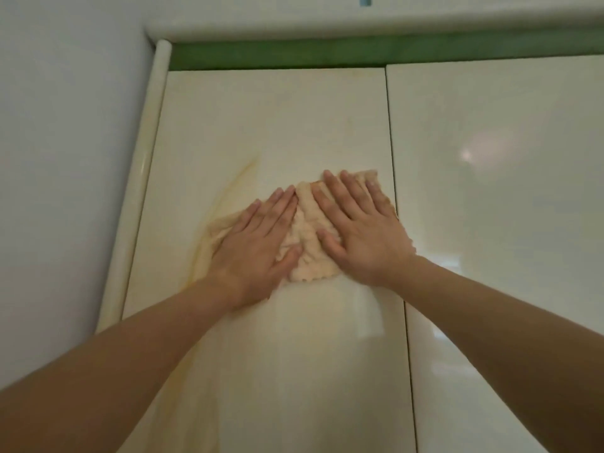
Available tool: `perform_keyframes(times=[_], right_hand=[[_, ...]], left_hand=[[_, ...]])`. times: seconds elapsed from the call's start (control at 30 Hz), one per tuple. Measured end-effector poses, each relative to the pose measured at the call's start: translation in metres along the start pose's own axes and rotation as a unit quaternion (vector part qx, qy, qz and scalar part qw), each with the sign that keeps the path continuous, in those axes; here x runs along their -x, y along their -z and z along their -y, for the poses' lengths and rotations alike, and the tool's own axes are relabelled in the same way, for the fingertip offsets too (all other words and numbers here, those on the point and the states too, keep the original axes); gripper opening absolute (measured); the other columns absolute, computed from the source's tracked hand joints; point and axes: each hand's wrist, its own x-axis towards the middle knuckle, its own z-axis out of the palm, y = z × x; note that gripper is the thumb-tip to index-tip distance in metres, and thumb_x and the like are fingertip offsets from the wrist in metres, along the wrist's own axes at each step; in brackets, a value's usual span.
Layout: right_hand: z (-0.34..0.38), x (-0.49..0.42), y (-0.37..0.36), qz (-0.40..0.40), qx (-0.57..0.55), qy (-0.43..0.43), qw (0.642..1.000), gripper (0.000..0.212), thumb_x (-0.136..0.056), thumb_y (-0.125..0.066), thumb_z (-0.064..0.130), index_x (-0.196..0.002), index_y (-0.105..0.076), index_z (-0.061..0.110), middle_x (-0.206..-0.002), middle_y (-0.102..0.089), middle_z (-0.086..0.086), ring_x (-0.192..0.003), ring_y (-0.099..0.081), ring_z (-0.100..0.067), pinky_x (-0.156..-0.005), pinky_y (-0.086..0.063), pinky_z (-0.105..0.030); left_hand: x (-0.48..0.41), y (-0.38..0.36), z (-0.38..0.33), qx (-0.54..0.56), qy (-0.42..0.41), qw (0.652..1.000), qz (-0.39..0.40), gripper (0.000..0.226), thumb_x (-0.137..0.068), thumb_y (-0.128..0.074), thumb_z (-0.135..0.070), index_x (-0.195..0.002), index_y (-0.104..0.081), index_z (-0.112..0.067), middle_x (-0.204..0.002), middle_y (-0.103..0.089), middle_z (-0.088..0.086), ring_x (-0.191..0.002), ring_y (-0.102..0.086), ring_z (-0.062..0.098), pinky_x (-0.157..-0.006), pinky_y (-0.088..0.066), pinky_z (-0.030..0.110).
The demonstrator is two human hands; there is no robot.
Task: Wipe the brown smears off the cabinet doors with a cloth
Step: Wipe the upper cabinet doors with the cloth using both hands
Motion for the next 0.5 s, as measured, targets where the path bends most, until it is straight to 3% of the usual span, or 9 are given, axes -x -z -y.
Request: perform_keyframes(times=[0.2, 0.5], right_hand=[[-0.03, -0.074, 0.014, -0.017, -0.009, -0.077, 0.997, 0.071, -0.099, -0.009, 0.064, -0.161, 0.007, 0.035, -0.17, 0.015, 0.009, -0.156, 0.017, -0.015, -0.126, 0.011, -0.047], [-0.024, -0.181, 0.029, -0.017, -0.004, -0.126, 0.992, 0.065, -0.103, -0.01, 0.058, -0.161, 0.007, 0.034, -0.17, 0.014, 0.005, -0.156, 0.015, -0.021, -0.125, 0.01, -0.05]], left_hand=[[-0.078, 0.014, 0.056, 0.0, -0.008, 1.0, -0.012, 0.078, -0.098, -0.011, -0.062, -0.16, 0.009, -0.021, -0.168, 0.015, -0.01, -0.151, 0.017, 0.002, -0.126, 0.002, 0.035], [-0.148, 0.027, 0.104, 0.006, 0.034, 0.999, -0.032, 0.074, -0.101, -0.015, -0.059, -0.161, 0.001, -0.018, -0.17, 0.007, -0.005, -0.154, 0.01, 0.007, -0.126, 0.002, 0.036]])
